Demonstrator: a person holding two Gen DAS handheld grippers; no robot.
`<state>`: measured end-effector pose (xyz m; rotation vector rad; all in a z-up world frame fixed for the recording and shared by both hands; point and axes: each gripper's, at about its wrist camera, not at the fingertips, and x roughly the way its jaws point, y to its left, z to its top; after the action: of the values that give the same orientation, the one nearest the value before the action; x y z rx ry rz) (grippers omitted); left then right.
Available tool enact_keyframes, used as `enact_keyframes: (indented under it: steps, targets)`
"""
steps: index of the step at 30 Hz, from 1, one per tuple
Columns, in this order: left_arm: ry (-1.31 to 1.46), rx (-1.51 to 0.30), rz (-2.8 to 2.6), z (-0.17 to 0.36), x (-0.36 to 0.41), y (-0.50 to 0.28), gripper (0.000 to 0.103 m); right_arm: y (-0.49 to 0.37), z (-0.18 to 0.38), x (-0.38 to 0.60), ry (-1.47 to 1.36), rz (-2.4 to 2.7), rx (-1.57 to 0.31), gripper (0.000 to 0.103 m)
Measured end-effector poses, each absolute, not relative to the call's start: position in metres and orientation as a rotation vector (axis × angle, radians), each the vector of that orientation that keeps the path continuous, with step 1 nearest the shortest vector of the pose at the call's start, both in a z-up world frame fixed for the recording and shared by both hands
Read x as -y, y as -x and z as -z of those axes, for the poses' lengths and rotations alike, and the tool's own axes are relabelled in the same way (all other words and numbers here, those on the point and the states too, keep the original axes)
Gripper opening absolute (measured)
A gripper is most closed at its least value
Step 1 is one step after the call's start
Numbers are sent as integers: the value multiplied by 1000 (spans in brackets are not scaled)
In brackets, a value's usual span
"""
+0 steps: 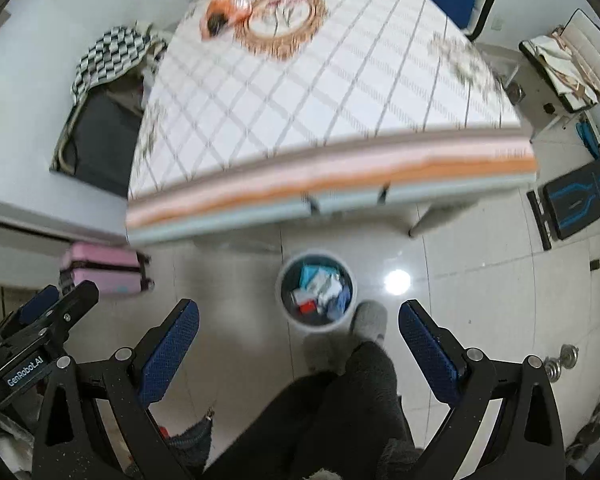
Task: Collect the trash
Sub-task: 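Raise both open tools back toward the table, then grasp the orange snack bag with the left tool while the right tool grasps the white printed card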
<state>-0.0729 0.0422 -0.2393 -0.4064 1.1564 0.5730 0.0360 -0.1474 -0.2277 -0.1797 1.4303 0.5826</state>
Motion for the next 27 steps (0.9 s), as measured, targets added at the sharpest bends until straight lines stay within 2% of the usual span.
enact_keyframes:
  steps: [6,10,17,21,27]
  targets:
    - [403,-1109,-640,226,-87,-5,103,-133,214,116,190,-557,-1392,101]
    - [394,-1096,-751,232,-116,-71,103,-227,221,77,338,-567,-1345,101]
    - [490,-1197,-860,288,-163,-215,103,-425,287,-42,812,-645,-1334,101]
    - [521,-1243,-888,315,-181,-275,103,-510,333,-107,1068,-706,-1334,101]
    - [564,-1280,-936,346,-214,-336,103,-567,397,-172,1466,-816,-1219,101]
